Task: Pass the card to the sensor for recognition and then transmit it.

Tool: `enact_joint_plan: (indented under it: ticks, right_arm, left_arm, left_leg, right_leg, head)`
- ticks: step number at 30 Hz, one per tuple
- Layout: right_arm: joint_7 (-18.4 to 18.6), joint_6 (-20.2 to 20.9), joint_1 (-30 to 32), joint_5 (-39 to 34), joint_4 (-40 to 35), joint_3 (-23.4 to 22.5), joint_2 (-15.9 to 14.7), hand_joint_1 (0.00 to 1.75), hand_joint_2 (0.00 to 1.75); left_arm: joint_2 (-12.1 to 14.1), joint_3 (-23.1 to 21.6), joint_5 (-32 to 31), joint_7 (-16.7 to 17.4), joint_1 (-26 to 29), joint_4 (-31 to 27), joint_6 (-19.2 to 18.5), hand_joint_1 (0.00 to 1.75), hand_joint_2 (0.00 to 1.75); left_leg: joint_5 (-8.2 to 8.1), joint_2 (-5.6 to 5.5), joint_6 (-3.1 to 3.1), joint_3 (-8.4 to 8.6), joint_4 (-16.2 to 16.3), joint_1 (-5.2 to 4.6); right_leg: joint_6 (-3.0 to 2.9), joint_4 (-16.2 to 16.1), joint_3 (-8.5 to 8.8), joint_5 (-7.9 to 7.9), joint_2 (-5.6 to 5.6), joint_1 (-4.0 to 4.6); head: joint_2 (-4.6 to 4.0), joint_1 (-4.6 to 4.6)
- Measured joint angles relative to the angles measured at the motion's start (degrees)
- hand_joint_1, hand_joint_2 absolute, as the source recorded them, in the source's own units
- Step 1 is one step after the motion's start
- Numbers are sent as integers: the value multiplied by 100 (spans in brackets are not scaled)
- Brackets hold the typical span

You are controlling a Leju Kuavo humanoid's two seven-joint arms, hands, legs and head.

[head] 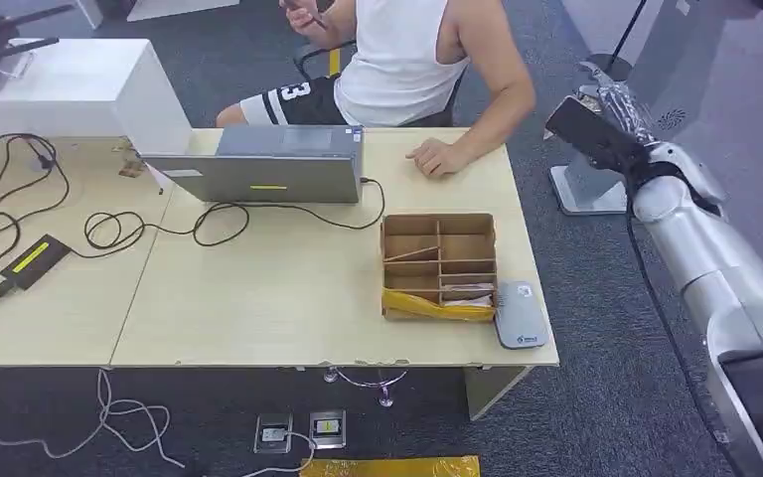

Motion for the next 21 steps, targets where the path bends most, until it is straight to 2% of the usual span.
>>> enact_joint_plan:
  ticks: [10, 21]
  right_arm:
    - [273, 321, 1106, -148, -935, -457, -557, 175, 175]
    - [584, 686, 2155, 55, -1821, -793, -900, 175, 175]
  left_arm:
    - [-17, 4, 83, 44, 19, 2, 50, 0, 0]
    - [-31, 4, 138, 94, 35, 2, 48, 0, 0]
  left_leg:
    - [-3, 1, -2, -1, -1, 0]
    - [-3, 0, -2, -3, -1, 0]
  right_leg:
    - [0, 0, 0, 0, 1, 0]
    - [0, 0, 1, 0, 1, 0]
  head:
    - [0, 0]
    - [0, 0]
